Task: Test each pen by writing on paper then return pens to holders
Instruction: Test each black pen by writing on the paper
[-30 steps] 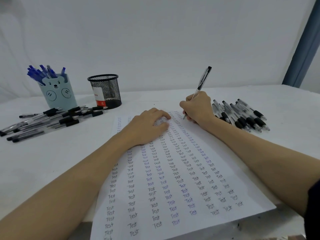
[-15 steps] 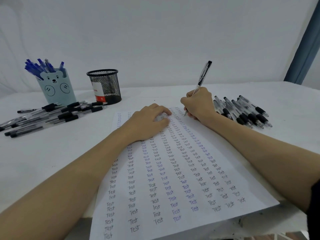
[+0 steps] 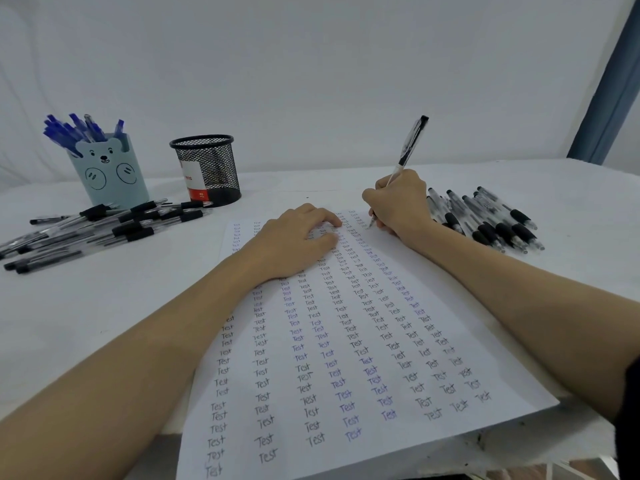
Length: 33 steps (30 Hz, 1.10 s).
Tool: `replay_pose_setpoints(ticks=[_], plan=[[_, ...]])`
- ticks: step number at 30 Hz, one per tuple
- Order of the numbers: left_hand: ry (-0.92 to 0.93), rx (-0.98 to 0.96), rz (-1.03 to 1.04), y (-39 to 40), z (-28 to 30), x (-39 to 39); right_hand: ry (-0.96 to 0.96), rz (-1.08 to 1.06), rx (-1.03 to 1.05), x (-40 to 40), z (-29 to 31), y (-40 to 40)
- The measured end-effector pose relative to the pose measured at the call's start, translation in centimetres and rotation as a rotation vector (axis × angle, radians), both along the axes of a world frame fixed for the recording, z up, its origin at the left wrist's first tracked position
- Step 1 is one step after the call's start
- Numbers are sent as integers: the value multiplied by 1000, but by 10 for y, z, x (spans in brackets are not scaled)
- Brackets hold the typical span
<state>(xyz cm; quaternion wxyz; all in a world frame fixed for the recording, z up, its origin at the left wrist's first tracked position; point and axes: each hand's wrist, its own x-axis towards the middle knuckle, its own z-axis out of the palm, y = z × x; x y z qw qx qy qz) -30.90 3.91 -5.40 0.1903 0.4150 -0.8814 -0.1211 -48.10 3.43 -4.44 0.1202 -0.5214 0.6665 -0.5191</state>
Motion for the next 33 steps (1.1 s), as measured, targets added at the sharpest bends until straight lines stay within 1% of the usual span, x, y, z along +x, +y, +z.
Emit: replay_pose_setpoints(ticks=[4, 6, 9, 12, 17, 21, 26, 30, 33], plan=[[-3, 2, -5, 0, 0, 0, 19, -17, 1, 1, 0, 0], [-3, 2, -5, 0, -1, 0, -33, -16, -7, 0, 1, 1], [3, 4, -1, 0, -1, 0, -182, 18, -8, -1, 3, 5], [2, 7, 1, 0, 0, 0, -184, 49, 4, 2, 4, 6], [2, 9, 0, 1, 0, 0, -199, 7, -38, -2, 6, 6], [5, 13, -1, 2, 0, 0, -265, -27, -94, -8, 13, 6], [7, 17, 2, 2, 1, 0, -379, 5, -44, -13, 20, 11], [1, 19, 1, 3, 1, 0, -528, 37, -27, -16, 32, 15], [-3, 17, 1, 3, 2, 0, -539, 55, -30, -17, 34, 17]])
